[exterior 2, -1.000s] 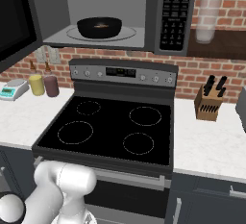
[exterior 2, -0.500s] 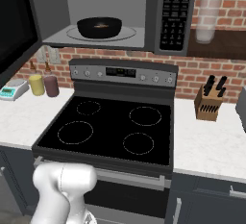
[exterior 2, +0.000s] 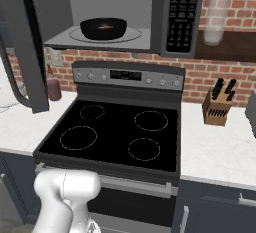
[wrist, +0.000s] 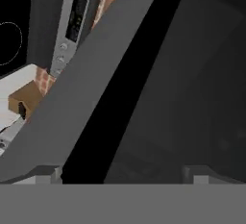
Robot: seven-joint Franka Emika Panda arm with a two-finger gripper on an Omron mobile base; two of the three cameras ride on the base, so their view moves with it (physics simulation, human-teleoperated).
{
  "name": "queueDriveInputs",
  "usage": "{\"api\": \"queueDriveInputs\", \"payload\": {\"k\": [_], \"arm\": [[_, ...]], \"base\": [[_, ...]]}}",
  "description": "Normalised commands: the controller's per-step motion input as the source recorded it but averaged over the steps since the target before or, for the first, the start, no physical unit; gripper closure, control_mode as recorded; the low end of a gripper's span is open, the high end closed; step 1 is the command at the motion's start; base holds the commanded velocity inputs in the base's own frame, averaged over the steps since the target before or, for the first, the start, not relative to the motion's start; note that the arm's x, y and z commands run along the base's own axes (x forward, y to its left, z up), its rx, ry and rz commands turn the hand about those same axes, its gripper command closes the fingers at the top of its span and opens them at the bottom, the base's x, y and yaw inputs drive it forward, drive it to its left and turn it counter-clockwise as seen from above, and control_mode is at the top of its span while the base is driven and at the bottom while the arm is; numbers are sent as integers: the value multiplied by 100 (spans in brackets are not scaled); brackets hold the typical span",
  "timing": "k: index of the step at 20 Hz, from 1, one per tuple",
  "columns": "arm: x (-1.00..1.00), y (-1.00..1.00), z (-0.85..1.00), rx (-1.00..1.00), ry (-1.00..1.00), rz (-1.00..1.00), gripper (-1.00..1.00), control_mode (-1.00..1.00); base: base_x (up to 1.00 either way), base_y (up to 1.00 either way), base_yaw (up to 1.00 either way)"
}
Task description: Open the microwave, place the bowl with waffle inside the microwave, then close the microwave door and turn it on.
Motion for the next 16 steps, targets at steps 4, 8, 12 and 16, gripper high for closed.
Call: {"api": "queueDriveInputs", "payload": {"k": [4,8,12,16], "arm": [[100,-90,21,7,0,-37,-100,-100],[100,-72,9,7,1,-36,-100,-100],[100,-63,-3,4,9,-30,-100,-100],[100,-58,-8,1,16,-18,-100,-100]], "base": [[0,0,0],[0,0,0],[0,0,0],[0,0,0]]}}
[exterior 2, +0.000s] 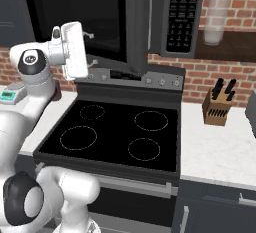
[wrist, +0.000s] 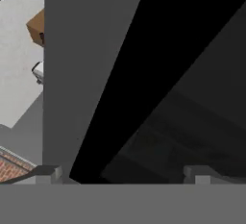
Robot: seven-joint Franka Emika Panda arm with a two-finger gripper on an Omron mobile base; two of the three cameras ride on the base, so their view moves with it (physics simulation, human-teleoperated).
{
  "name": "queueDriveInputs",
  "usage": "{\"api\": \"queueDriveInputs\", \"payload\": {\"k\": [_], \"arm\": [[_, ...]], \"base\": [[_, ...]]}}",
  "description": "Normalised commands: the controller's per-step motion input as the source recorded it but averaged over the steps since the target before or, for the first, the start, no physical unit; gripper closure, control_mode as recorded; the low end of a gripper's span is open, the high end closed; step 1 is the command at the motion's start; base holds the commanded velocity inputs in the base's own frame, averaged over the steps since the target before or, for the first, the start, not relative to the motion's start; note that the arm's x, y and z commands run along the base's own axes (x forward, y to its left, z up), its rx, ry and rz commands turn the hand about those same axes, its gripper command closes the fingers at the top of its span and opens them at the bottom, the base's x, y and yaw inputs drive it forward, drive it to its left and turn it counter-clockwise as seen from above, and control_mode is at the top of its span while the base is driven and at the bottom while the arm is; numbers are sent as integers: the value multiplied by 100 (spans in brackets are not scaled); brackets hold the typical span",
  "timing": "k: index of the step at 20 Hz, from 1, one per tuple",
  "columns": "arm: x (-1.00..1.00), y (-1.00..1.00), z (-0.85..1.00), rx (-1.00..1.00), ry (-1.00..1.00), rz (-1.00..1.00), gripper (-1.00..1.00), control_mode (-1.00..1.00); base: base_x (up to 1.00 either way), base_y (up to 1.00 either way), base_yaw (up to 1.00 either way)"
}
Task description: Open the microwave, place the bowl with waffle inside the microwave, then close the microwave door and turn it on.
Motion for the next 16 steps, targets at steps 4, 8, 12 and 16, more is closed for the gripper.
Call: {"api": "queueDriveInputs", "payload": {"k": [4,8,12,16], "arm": [[100,-63,0,5,16,-5,-100,-100],[83,-49,0,5,8,0,-100,-100],[38,-34,0,8,1,0,-100,-100],[2,-27,0,10,0,0,-100,-100]], "base": [[0,0,0],[0,0,0],[0,0,0],[0,0,0]]}}
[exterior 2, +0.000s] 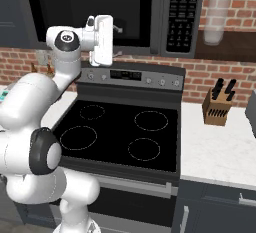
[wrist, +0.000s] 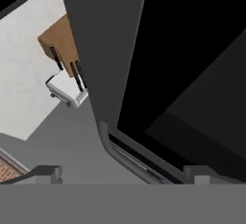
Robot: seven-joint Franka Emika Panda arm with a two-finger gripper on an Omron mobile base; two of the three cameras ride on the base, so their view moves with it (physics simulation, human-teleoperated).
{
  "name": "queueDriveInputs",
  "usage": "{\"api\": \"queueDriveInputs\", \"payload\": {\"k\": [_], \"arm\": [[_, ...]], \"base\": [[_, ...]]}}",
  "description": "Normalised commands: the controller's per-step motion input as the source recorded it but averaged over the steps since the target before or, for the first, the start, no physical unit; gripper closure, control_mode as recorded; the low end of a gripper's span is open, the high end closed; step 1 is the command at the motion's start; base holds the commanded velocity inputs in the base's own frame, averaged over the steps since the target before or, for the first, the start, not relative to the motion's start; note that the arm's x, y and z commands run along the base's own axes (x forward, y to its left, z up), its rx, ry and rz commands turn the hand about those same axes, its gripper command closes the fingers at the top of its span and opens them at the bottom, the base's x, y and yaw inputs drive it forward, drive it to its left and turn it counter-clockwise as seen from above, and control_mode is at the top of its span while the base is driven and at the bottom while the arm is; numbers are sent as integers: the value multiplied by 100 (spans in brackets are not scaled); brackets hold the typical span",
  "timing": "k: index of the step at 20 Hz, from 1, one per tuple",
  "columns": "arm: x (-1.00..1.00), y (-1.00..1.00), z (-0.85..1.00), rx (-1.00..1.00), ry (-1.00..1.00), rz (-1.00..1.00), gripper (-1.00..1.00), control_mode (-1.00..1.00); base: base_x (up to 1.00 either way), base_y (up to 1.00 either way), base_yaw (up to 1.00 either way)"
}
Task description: Open the microwave, place the bowl with waffle inside the microwave, then close the microwave door and turn it on.
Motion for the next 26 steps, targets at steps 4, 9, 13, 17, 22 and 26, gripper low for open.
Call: {"api": "queueDriveInputs", "payload": {"k": [4,9,13,17,22,26], "arm": [[-14,-19,0,10,0,4,-100,-100],[-100,-1,7,20,-9,20,-100,-100],[-100,-6,18,24,-9,24,-100,-100],[-59,-64,14,22,-7,20,-100,-100],[-8,-100,3,21,-8,24,-100,-100],[0,-100,0,20,-9,32,-100,-100]], "base": [[0,0,0],[0,0,0],[0,0,0],[0,0,0],[0,0,0],[0,0,0]]}}
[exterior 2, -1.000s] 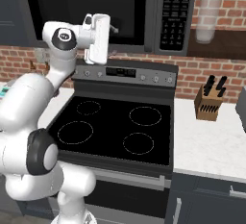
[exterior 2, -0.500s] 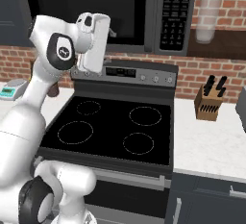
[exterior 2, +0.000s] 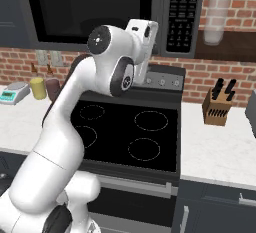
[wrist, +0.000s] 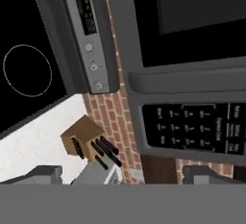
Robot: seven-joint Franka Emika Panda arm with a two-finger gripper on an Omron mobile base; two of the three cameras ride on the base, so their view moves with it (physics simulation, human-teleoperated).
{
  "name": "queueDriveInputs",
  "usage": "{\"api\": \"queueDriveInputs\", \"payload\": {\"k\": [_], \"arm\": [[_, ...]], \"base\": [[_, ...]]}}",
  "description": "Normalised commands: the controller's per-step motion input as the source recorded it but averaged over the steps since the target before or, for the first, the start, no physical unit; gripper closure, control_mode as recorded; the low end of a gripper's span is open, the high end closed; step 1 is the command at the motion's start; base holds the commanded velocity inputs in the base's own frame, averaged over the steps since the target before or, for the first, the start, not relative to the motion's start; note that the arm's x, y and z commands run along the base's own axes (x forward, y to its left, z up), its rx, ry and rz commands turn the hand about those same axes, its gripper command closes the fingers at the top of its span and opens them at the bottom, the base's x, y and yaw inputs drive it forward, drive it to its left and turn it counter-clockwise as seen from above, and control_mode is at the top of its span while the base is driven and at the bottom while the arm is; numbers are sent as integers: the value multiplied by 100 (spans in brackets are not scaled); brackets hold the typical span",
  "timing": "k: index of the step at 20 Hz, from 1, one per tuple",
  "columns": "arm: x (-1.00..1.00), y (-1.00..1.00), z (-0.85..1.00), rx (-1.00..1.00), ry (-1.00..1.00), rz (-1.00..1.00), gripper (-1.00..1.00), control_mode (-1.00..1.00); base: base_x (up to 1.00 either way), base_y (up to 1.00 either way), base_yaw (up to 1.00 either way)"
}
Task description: Open the microwave, place the bowl with waffle inside the microwave, then close the microwave door and turn it on.
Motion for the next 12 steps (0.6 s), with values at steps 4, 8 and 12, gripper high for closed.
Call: {"api": "queueDriveInputs", "payload": {"k": [4,8,12], "arm": [[0,-97,0,14,-16,37,-100,-100],[0,-67,0,9,-24,36,-100,-100],[0,-15,0,6,-20,16,-100,-100]], "base": [[0,0,0],[0,0,0],[0,0,0]]}}
